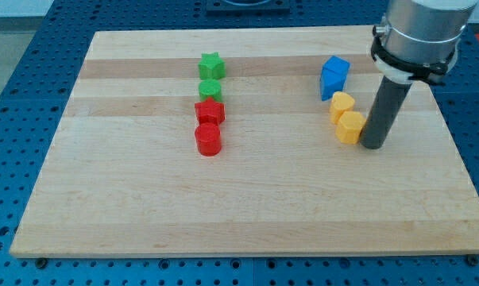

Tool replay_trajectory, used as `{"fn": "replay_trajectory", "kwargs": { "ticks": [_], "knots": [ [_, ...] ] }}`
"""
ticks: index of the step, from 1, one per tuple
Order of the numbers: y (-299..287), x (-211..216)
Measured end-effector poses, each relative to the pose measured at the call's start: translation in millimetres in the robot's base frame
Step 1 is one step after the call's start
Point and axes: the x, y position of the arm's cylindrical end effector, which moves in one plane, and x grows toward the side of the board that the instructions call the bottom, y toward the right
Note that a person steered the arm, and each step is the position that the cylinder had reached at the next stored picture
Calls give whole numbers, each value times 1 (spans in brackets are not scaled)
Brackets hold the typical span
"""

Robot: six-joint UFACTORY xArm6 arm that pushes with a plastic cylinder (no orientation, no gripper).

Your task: Nudge the hexagon below the yellow heart

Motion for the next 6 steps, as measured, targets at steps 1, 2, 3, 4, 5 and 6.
{"fn": "replay_trajectory", "kwargs": {
  "ticks": [1, 2, 3, 4, 5, 6],
  "knots": [
    [-1, 0],
    [-1, 0],
    [16, -22],
    [17, -66],
    [16, -92],
    [12, -109]
  ]
}}
